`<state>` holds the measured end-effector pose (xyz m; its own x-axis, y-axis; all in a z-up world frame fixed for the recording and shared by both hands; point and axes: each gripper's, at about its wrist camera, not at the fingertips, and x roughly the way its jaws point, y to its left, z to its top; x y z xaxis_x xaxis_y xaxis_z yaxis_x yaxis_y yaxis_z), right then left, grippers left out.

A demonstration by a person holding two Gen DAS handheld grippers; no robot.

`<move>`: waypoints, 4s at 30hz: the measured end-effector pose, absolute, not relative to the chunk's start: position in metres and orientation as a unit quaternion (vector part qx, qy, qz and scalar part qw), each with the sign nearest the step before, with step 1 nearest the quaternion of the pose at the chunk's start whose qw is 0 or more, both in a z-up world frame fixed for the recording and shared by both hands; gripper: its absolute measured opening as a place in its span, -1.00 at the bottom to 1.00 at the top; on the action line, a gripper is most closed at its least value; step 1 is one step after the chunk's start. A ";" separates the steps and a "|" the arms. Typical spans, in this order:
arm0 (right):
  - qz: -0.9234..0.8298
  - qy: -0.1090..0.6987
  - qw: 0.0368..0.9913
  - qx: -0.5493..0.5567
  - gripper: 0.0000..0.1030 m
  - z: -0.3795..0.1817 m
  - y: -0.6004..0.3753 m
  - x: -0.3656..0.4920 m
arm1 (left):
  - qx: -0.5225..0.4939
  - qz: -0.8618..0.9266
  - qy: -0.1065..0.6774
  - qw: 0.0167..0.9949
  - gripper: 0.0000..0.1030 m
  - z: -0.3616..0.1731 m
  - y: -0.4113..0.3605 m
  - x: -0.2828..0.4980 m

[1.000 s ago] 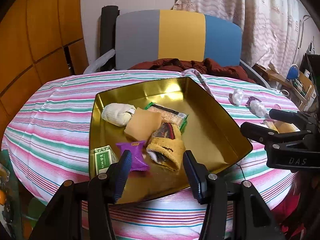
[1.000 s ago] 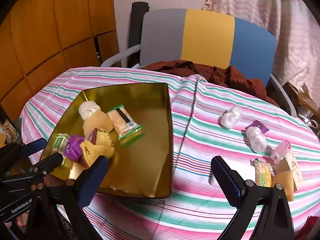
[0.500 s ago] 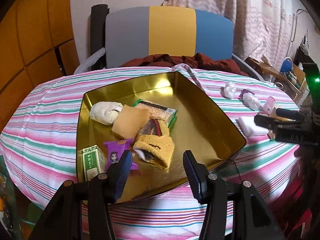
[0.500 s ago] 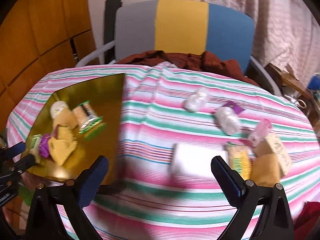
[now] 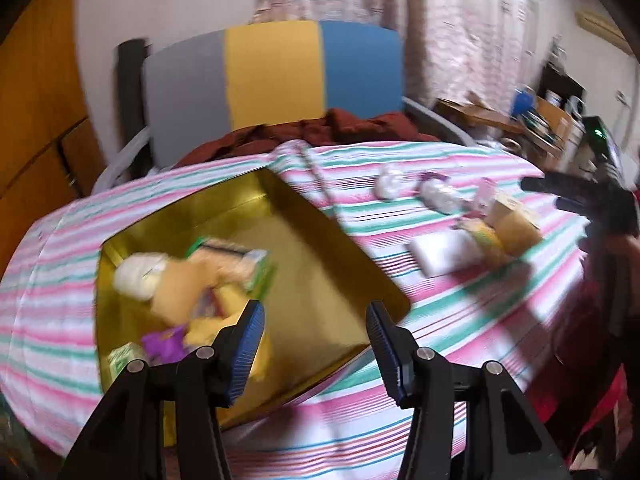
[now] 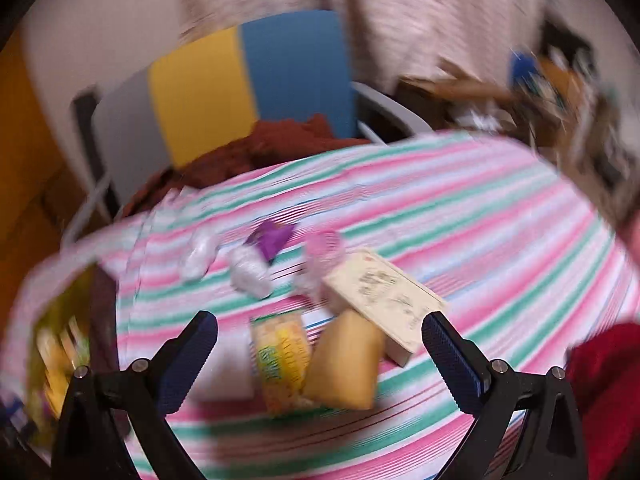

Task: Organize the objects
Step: 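Move both grippers back toward the white cloth and remaining items, then drop the white eraser block from the left gripper while the right drops the yellow sponge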

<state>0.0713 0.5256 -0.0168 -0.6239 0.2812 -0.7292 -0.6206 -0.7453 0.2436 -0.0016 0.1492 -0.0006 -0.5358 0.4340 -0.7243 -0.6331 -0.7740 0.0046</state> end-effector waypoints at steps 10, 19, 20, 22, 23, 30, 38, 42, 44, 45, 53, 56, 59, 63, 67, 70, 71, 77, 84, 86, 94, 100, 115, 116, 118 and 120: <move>0.863 0.310 0.247 -0.312 0.99 -0.016 0.543 0.089 | -0.364 0.800 0.210 0.429 0.34 -0.005 0.246 0.008; 0.860 0.344 0.228 -0.301 0.99 -0.022 0.548 0.090 | -0.373 0.747 0.296 0.464 0.40 -0.035 0.317 -0.008; 0.858 0.352 0.231 -0.294 0.99 -0.022 0.551 0.093 | -0.376 0.739 0.301 0.471 0.45 -0.038 0.322 -0.009; 0.852 0.374 0.233 -0.283 0.99 -0.025 0.558 0.098 | -0.378 0.727 0.314 0.480 0.52 -0.045 0.335 -0.011; 0.849 0.385 0.231 -0.280 0.99 -0.026 0.561 0.100 | -0.380 0.721 0.321 0.483 0.55 -0.049 0.340 -0.012; 0.838 0.412 0.223 -0.281 0.99 -0.033 0.569 0.099 | -0.413 0.686 0.361 0.479 0.57 -0.077 0.370 -0.030; 0.835 0.416 0.219 -0.287 0.99 -0.036 0.569 0.097 | -0.434 0.665 0.359 0.490 0.57 -0.093 0.387 -0.039; 0.832 0.419 0.219 -0.290 0.99 -0.039 0.570 0.096 | -0.442 0.665 0.357 0.485 0.55 -0.094 0.387 -0.037; 0.831 0.419 0.221 -0.293 0.99 -0.039 0.570 0.095 | -0.441 0.672 0.350 0.480 0.53 -0.094 0.384 -0.035; 0.831 0.418 0.222 -0.293 0.99 -0.039 0.570 0.095 | -0.442 0.676 0.347 0.477 0.52 -0.094 0.383 -0.035; 0.827 0.417 0.232 -0.296 0.99 -0.040 0.571 0.096 | -0.429 0.725 0.301 0.447 0.25 -0.086 0.358 -0.017; 0.827 0.414 0.233 -0.301 0.99 -0.040 0.570 0.095 | -0.434 0.732 0.274 0.447 0.24 -0.083 0.343 -0.009; 0.834 0.396 0.216 -0.317 0.99 -0.040 0.563 0.086 | -0.434 0.738 0.261 0.446 0.24 -0.083 0.332 0.001; 0.834 0.376 0.209 -0.346 0.99 -0.044 0.556 0.076 | -0.435 0.744 0.245 0.443 0.24 -0.082 0.318 0.012; 0.828 0.358 0.203 -0.381 0.70 -0.051 0.549 0.066 | -0.433 0.749 0.242 0.439 0.25 -0.085 0.317 0.013; 0.820 0.344 0.201 -0.411 0.51 -0.060 0.545 0.059 | -0.427 0.751 0.245 0.439 0.26 -0.087 0.316 0.015; 0.815 0.338 0.203 -0.425 0.51 -0.065 0.544 0.055 | -0.425 0.753 0.244 0.439 0.26 -0.088 0.315 0.014; 0.812 0.300 0.202 -0.458 -0.19 -0.073 0.533 0.044 | -0.414 0.755 0.231 0.453 0.25 -0.082 0.308 0.021; 0.838 0.297 0.200 -0.413 -0.23 -0.053 0.530 0.054 | -0.407 0.765 0.188 0.463 0.25 -0.061 0.283 0.026; 0.850 0.294 0.185 -0.395 -0.23 -0.045 0.525 0.060 | -0.401 0.771 0.170 0.465 0.25 -0.049 0.271 0.027; 0.876 0.268 0.129 -0.379 -0.23 -0.016 0.481 0.058 | -0.394 0.807 0.094 0.430 0.26 -0.015 0.217 0.007; 0.895 0.237 0.036 -0.377 -0.23 0.007 0.419 0.031 | -0.393 0.839 0.035 0.373 0.26 -0.001 0.168 -0.025; 0.875 0.163 -0.112 -0.442 0.60 -0.007 0.274 -0.033 | -0.407 0.881 -0.046 0.239 0.52 0.010 0.093 -0.152; 0.875 0.157 -0.117 -0.443 0.60 -0.008 0.270 -0.032 | -0.403 0.884 -0.052 0.233 0.58 0.011 0.088 -0.155; 0.874 0.148 -0.115 -0.448 0.62 -0.009 0.267 -0.032 | -0.399 0.890 -0.059 0.214 0.58 0.009 0.077 -0.155; 0.873 0.140 -0.109 -0.454 0.65 -0.013 0.265 -0.030 | -0.399 0.890 -0.063 0.212 0.58 0.007 0.068 -0.151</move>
<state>-0.0300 0.2651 -0.0134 -0.5647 -0.3174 -0.7618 0.0626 -0.9369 0.3440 -0.1510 0.0681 0.0065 -0.5926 0.4268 -0.6831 -0.3270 -0.9025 -0.2802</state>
